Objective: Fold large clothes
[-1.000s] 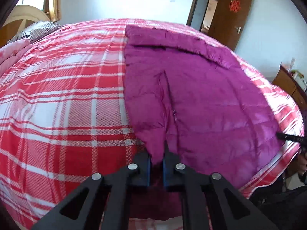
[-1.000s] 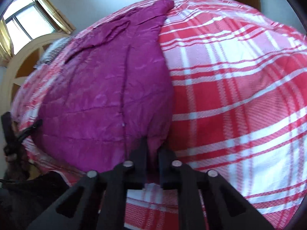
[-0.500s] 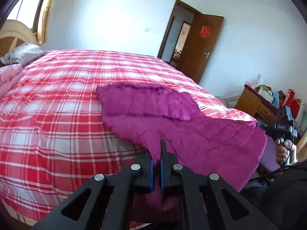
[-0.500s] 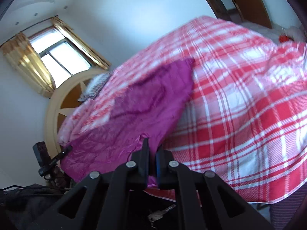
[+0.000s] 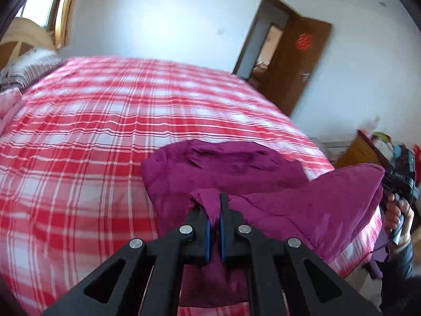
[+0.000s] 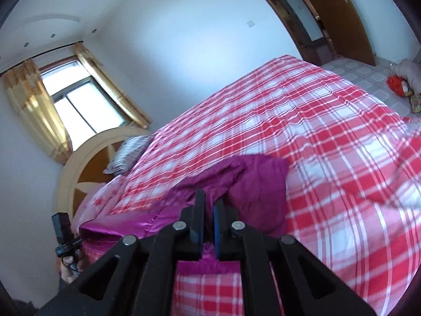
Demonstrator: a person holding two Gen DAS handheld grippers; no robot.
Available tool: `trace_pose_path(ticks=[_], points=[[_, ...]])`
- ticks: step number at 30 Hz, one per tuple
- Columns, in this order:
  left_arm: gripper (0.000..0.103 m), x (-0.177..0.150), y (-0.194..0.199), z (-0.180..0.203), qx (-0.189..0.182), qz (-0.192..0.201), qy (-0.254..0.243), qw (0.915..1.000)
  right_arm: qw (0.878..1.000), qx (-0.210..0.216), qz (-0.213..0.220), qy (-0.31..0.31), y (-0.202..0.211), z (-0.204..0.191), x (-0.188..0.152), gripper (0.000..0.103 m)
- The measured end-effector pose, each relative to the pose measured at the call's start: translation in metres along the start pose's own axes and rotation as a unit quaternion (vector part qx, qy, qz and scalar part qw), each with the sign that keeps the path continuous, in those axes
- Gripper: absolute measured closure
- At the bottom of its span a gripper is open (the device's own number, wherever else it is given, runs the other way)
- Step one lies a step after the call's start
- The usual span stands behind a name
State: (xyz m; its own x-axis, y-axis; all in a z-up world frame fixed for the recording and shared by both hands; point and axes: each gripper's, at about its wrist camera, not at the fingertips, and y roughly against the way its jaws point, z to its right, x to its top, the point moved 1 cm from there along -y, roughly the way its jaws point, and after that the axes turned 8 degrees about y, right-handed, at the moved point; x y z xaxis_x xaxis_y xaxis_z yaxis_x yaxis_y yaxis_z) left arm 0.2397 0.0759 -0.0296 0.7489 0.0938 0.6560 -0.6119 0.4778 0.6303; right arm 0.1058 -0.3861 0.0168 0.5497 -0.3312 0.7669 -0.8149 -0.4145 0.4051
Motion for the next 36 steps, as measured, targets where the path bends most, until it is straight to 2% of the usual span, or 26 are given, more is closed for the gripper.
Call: trace_pose_path(ticks=[2, 4, 9, 11, 12, 13, 14, 17, 19, 22, 23, 24, 25, 26, 28, 32, 35, 36], points=[[0.094, 0.022, -0.033, -0.017, 0.023, -0.015, 0.020, 0.9994, 1.000, -0.018, -0.007, -0.016, -0.036, 0.019, 0.020, 0.095], [0.091, 0.036, -0.057, -0.036, 0.026, -0.043, 0.048, 0.9976, 0.999, -0.027, -0.015, -0.035, -0.070, 0.037, 0.035, 0.095], [0.083, 0.039, -0.076, -0.069, 0.027, -0.061, 0.091, 0.9936, 0.996, -0.056, -0.050, -0.052, -0.134, 0.068, 0.047, 0.095], [0.065, 0.042, -0.066, -0.084, 0.065, -0.034, 0.097, 0.9926, 0.994, -0.058, -0.061, -0.066, -0.151, 0.078, 0.046, 0.095], [0.042, 0.044, -0.061, -0.089, 0.082, -0.023, 0.099, 0.9915, 0.994, -0.057, -0.065, -0.070, -0.156, 0.081, 0.045, 0.095], [0.030, 0.045, -0.051, -0.099, 0.107, 0.001, 0.107, 0.9885, 0.993, -0.061, -0.070, -0.071, -0.163, 0.084, 0.044, 0.095], [0.030, 0.045, -0.042, -0.106, 0.114, 0.027, 0.119, 0.9860, 0.993, -0.062, -0.077, -0.071, -0.169, 0.087, 0.043, 0.095], [0.030, 0.043, -0.032, -0.104, 0.115, 0.053, 0.130, 0.9834, 0.990, -0.067, -0.105, -0.061, -0.189, 0.087, 0.041, 0.095], [0.030, 0.042, -0.032, -0.081, 0.112, 0.071, 0.103, 0.9858, 0.990, -0.081, -0.105, -0.056, -0.201, 0.089, 0.043, 0.094], [0.030, 0.042, -0.047, -0.038, 0.116, 0.076, 0.043, 0.9894, 0.986, -0.094, -0.114, -0.074, -0.217, 0.100, 0.044, 0.087], [0.030, 0.040, -0.056, -0.020, 0.111, 0.073, 0.019, 0.9909, 0.985, -0.101, -0.107, -0.085, -0.217, 0.102, 0.045, 0.070], [0.029, 0.038, -0.068, -0.005, 0.106, 0.064, -0.003, 0.9924, 0.986, -0.104, -0.093, -0.092, -0.214, 0.102, 0.046, 0.046], [0.029, 0.039, -0.079, 0.002, 0.105, 0.058, -0.014, 0.9927, 0.986, -0.112, -0.079, -0.089, -0.211, 0.099, 0.047, 0.035], [0.029, 0.036, -0.093, 0.012, 0.111, 0.054, -0.028, 0.9920, 0.986, -0.134, -0.063, -0.071, -0.208, 0.091, 0.047, 0.029], [0.029, 0.029, -0.123, 0.026, 0.134, 0.055, -0.062, 0.9875, 0.985, -0.159, -0.050, -0.037, -0.211, 0.074, 0.044, 0.029], [0.029, 0.022, -0.172, 0.038, 0.189, 0.043, -0.104, 0.9755, 0.988, -0.143, -0.054, 0.023, -0.231, 0.041, 0.026, 0.029], [0.029, 0.023, -0.197, 0.033, 0.237, 0.033, -0.104, 0.9654, 0.983, -0.137, -0.081, 0.089, -0.259, 0.017, 0.017, 0.029], [0.029, 0.025, -0.202, 0.028, 0.244, 0.028, -0.094, 0.9648, 0.979, -0.139, -0.092, 0.117, -0.269, 0.009, 0.013, 0.029]])
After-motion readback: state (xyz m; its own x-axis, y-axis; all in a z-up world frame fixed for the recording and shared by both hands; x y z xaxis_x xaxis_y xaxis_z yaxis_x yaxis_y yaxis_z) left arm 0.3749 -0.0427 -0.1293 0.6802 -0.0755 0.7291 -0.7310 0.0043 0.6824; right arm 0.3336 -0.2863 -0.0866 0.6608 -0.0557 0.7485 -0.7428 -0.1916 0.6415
